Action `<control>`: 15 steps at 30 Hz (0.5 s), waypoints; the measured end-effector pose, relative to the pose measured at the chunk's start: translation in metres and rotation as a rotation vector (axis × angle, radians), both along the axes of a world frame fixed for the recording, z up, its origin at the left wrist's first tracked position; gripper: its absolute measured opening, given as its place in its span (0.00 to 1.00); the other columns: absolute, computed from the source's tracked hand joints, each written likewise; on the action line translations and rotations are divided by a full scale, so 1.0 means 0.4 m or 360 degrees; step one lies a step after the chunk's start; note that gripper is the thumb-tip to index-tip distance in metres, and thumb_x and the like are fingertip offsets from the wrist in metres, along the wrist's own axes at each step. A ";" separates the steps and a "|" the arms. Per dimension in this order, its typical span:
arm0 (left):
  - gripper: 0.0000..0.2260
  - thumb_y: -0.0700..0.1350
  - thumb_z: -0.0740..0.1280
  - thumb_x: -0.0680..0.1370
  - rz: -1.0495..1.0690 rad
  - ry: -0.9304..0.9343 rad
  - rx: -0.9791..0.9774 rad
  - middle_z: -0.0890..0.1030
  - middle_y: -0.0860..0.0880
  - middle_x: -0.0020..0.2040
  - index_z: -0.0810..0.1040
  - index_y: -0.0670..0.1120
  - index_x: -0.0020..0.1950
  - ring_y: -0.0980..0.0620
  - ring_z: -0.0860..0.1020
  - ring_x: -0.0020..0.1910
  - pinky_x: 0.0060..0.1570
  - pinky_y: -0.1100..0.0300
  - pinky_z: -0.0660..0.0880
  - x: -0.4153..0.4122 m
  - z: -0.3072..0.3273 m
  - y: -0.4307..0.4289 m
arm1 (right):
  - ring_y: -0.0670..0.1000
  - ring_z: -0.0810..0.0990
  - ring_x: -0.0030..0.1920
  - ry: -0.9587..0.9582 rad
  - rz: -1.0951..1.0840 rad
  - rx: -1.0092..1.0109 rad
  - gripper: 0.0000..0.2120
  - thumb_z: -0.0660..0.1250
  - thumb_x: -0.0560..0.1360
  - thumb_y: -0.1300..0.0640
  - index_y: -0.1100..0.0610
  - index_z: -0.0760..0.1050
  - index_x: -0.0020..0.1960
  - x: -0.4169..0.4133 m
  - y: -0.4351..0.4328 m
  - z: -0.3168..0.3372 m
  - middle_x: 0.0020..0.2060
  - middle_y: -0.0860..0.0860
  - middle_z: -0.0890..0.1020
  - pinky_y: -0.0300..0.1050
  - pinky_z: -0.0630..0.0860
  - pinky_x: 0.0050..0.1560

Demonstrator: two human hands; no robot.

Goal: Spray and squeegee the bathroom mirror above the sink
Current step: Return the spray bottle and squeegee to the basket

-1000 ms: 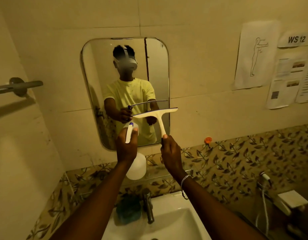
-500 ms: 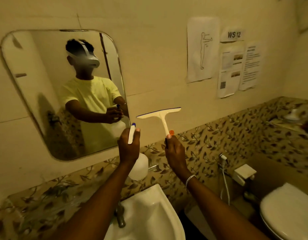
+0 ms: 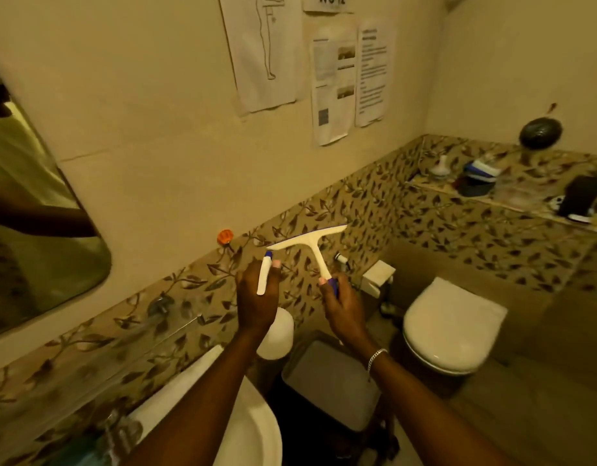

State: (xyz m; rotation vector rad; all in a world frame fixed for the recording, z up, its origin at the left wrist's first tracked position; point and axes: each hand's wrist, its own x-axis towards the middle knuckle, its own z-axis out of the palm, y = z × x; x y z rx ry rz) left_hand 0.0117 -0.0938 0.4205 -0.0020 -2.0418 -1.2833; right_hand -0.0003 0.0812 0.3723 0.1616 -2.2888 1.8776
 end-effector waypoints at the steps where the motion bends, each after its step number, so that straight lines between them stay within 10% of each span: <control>1: 0.19 0.64 0.62 0.79 -0.0057 -0.0052 -0.0003 0.79 0.53 0.37 0.78 0.49 0.49 0.56 0.80 0.38 0.36 0.68 0.74 -0.010 -0.024 0.020 | 0.42 0.81 0.41 -0.0055 0.0001 0.0036 0.05 0.67 0.82 0.44 0.42 0.73 0.54 -0.007 0.023 -0.031 0.44 0.45 0.81 0.38 0.76 0.42; 15: 0.39 0.64 0.77 0.62 -0.0401 -0.0994 -0.0138 0.80 0.48 0.58 0.73 0.44 0.66 0.47 0.79 0.58 0.52 0.60 0.76 -0.130 -0.489 0.119 | 0.38 0.76 0.48 -0.0551 0.0154 0.0671 0.24 0.75 0.76 0.51 0.49 0.77 0.71 -0.098 0.257 -0.507 0.51 0.33 0.72 0.29 0.69 0.42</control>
